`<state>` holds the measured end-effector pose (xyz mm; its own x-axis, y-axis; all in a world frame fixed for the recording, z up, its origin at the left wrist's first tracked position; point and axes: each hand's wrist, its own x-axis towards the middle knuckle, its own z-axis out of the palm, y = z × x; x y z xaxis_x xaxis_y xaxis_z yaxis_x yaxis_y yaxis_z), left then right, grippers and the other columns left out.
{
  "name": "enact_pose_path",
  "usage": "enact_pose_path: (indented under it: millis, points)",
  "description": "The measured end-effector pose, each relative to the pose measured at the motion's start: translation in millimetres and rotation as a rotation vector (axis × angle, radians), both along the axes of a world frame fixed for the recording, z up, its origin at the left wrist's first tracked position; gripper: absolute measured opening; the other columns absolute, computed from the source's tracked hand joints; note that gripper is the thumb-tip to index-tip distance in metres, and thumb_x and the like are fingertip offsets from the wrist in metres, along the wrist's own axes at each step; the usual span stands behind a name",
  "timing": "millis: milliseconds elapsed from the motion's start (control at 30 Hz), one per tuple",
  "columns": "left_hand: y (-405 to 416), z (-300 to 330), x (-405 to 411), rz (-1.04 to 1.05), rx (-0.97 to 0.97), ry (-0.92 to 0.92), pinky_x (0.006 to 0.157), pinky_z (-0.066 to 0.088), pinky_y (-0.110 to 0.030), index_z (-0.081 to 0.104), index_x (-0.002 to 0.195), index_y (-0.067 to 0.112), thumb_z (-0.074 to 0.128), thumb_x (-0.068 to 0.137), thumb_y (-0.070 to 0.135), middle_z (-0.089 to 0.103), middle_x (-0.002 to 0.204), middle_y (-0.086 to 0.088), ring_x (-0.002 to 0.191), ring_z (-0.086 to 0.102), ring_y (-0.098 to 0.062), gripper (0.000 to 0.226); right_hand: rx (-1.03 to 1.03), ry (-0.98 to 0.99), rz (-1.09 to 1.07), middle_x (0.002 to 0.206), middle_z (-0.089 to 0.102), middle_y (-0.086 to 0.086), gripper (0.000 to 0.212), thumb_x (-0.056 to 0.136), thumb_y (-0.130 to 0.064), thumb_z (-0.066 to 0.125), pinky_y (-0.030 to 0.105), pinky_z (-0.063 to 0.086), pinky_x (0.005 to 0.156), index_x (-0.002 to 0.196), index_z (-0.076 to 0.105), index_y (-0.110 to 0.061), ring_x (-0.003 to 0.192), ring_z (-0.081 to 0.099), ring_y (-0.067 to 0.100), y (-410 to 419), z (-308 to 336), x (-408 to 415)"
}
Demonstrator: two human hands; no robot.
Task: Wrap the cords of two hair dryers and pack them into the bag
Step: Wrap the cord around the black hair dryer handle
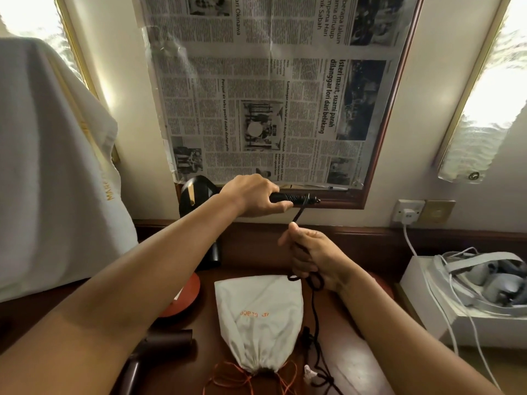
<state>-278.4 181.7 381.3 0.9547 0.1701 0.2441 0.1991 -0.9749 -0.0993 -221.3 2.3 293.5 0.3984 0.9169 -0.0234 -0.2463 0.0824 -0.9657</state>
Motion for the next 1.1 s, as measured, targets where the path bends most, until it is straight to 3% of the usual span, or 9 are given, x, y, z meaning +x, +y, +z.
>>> enact_pose_path:
  millis: [167,267,367,500,600,700,867,1000,1100]
  points:
    - [4,-15,4,0.041,0.169,0.084,0.081,0.048,-0.038,0.056,0.131,0.018,0.031,0.088,0.074,0.066,0.119,-0.004,0.107,0.062,-0.024,0.075,-0.075,-0.183,-0.031,0.042,0.028,-0.002,0.039,0.095,-0.04,0.048,0.026,0.018,0.042,0.081,0.067,-0.008,0.031,0.023,0.01,-4,10,-2]
    - [5,-25,8,0.043,0.21,0.119,0.078,0.048,-0.038,0.055,0.133,0.019,0.029,0.088,0.075,0.066,0.12,-0.005,0.108,0.062,-0.025,0.077,-0.206,-0.607,-0.248,0.046,0.038,0.0,0.036,0.098,-0.036,0.05,0.029,0.028,0.043,0.079,0.071,-0.013,0.038,0.029,0.016,-7,29,-1]
    - [4,-33,8,0.063,0.204,0.102,0.076,0.045,-0.037,0.053,0.135,0.02,0.03,0.088,0.074,0.065,0.122,-0.005,0.111,0.061,-0.024,0.075,-0.264,-1.072,-0.442,0.067,0.067,0.006,0.032,0.098,-0.031,0.053,0.035,0.049,0.059,0.084,0.074,-0.012,0.058,0.06,0.02,-7,56,7]
    - [-3,-39,10,0.039,0.177,0.076,0.073,0.045,-0.036,0.057,0.13,0.022,0.032,0.088,0.073,0.068,0.114,-0.003,0.103,0.064,-0.023,0.07,-0.309,-1.226,-0.427,0.063,0.062,0.007,0.039,0.098,-0.031,0.05,0.039,0.048,0.059,0.074,0.068,-0.006,0.058,0.056,0.022,-3,68,14]
    - [-9,-36,14,-0.004,0.191,0.079,0.072,0.046,-0.037,0.061,0.118,0.021,0.035,0.089,0.067,0.069,0.107,-0.004,0.098,0.064,-0.024,0.06,-0.349,-1.345,-0.374,0.065,0.06,-0.002,0.039,0.096,-0.033,0.05,0.032,0.043,0.059,0.061,0.057,-0.019,0.061,0.054,0.018,1,60,11]
    - [-5,-35,13,-0.003,0.163,0.073,0.076,0.046,-0.038,0.059,0.123,0.018,0.036,0.091,0.066,0.068,0.113,-0.006,0.104,0.062,-0.027,0.061,-0.347,-1.436,-0.283,0.064,0.051,-0.005,0.039,0.097,-0.033,0.051,0.029,0.034,0.06,0.059,0.044,-0.025,0.061,0.046,0.018,0,45,0]
    - [7,-35,6,0.011,0.022,0.025,0.089,0.046,-0.04,0.052,0.136,0.019,0.036,0.088,0.073,0.062,0.129,-0.007,0.116,0.059,-0.027,0.074,-0.275,-1.292,-0.209,0.062,0.054,-0.001,0.035,0.1,-0.03,0.047,0.04,0.045,0.057,0.069,0.053,-0.014,0.057,0.052,0.02,-17,2,-7]
    - [-2,-36,7,-0.019,-0.092,-0.037,0.075,0.042,-0.033,0.057,0.132,0.019,0.04,0.088,0.071,0.067,0.12,-0.006,0.107,0.062,-0.027,0.07,-0.317,-0.961,-0.221,0.096,0.069,0.006,0.025,0.1,-0.024,0.049,0.04,0.054,0.079,0.107,0.066,-0.008,0.087,0.065,0.019,-18,-15,3]
    - [-11,-32,6,-0.065,-0.212,-0.048,0.065,0.036,-0.03,0.064,0.121,0.017,0.045,0.087,0.069,0.067,0.085,0.0,0.092,0.064,-0.028,0.065,-0.285,-0.68,-0.133,0.063,0.048,0.003,0.027,0.1,-0.022,0.049,0.03,0.039,0.052,0.087,0.059,0.0,0.055,0.047,0.014,-21,-12,15]
